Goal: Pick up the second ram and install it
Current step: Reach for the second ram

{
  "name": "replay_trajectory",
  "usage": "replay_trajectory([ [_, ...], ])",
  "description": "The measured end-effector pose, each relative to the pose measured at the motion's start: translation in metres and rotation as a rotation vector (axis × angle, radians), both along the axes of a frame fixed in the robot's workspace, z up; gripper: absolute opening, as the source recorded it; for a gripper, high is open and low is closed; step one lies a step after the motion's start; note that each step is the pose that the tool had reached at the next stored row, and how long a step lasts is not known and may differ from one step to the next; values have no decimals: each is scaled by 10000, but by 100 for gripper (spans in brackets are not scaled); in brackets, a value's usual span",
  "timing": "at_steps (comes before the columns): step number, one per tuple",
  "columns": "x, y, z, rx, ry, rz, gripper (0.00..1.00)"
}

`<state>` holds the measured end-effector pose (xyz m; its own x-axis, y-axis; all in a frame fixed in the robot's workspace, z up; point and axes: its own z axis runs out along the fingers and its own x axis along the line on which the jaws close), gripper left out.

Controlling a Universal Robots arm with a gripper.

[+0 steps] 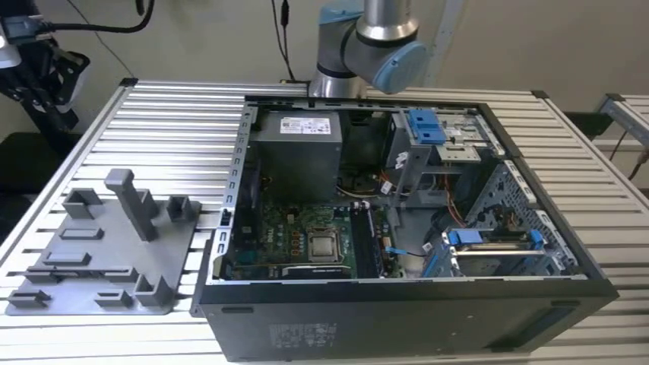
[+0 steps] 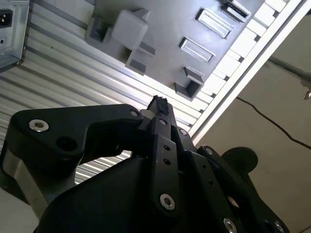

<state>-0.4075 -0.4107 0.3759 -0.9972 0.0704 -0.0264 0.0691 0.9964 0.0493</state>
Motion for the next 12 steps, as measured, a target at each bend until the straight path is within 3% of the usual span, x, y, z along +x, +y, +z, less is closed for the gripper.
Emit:
replay_trajectory([
  [2,-7,-27,-3,-1,0,0,11],
  [12,-8,-41,-4,0,0,3,11],
])
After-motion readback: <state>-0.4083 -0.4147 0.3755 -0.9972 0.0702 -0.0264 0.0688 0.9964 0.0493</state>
